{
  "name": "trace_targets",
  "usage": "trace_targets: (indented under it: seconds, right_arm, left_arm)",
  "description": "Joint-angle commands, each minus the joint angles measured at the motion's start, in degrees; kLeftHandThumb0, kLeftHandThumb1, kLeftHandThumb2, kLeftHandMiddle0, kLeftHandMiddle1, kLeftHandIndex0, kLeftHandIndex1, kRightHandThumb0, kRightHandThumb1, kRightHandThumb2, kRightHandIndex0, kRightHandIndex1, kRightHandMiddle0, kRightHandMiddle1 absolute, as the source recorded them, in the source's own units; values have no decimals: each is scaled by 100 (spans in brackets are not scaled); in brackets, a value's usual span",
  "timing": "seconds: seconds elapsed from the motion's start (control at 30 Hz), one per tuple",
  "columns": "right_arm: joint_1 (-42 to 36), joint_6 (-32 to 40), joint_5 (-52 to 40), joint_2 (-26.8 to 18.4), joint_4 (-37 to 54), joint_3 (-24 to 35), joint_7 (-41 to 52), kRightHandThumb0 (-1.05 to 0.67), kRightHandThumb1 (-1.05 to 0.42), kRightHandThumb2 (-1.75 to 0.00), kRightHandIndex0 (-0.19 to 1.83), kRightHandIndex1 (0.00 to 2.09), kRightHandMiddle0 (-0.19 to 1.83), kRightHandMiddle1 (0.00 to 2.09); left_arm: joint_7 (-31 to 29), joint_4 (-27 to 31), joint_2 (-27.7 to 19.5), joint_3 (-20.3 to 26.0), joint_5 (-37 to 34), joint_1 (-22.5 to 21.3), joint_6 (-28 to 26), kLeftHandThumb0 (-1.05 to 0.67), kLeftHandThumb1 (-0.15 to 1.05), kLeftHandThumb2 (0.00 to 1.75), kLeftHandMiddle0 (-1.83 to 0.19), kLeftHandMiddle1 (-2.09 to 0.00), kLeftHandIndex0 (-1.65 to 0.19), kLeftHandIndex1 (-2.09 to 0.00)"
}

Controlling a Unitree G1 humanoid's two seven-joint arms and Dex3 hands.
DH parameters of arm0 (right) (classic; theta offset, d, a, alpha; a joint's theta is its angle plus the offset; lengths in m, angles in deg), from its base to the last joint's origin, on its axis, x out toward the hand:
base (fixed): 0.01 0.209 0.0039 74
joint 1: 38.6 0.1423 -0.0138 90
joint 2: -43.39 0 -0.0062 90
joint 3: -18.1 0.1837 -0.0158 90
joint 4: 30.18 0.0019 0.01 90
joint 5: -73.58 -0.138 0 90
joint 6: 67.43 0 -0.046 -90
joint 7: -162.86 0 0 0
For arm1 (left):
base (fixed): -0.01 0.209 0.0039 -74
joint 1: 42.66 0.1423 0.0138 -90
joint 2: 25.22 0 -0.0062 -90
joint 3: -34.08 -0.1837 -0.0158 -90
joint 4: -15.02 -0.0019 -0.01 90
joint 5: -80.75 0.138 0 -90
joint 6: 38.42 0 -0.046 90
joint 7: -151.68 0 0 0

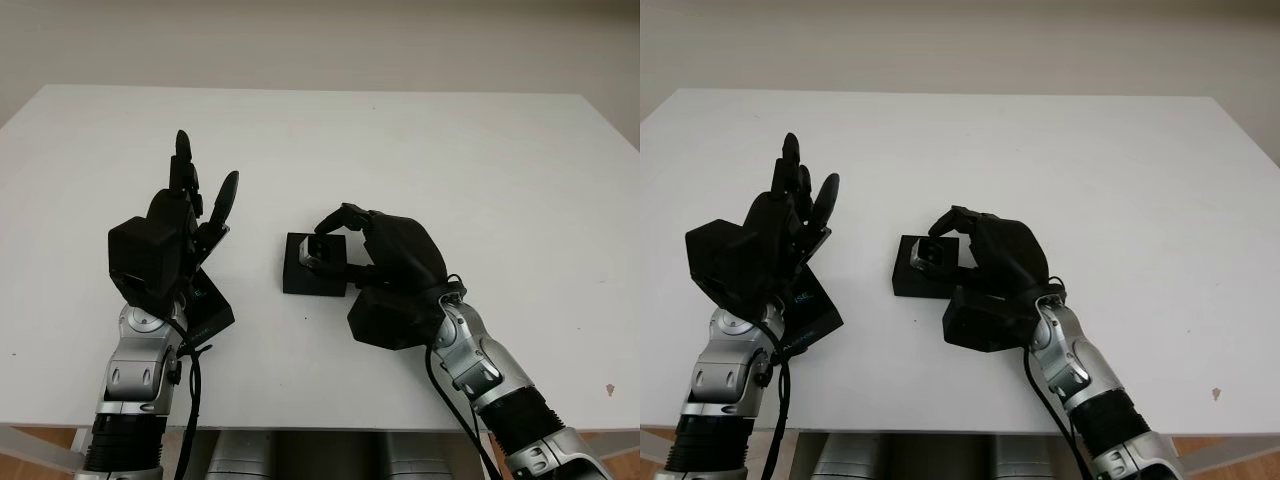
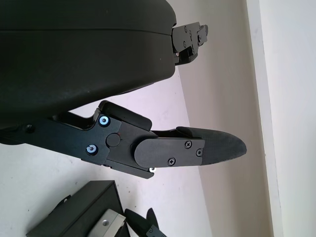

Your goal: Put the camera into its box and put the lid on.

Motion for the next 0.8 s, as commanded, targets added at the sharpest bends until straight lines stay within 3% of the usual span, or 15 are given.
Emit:
trace_targets:
  seconds: [0.0, 0.77]
  right_arm:
    - [11, -95, -46, -80, -111, 25, -15, -40, -89, -6, 42, 16, 51, 120]
    - [6, -385, -100, -371, -197, 6, 325, -39, -86, -5, 51, 18, 53, 132]
  left_arm:
    - [20, 78, 4, 15, 14, -40, 62, -76, 105, 40, 19, 0, 19, 0]
    - [15, 163, -42, 13, 53, 13, -5, -74, 105, 39, 19, 0, 19, 0]
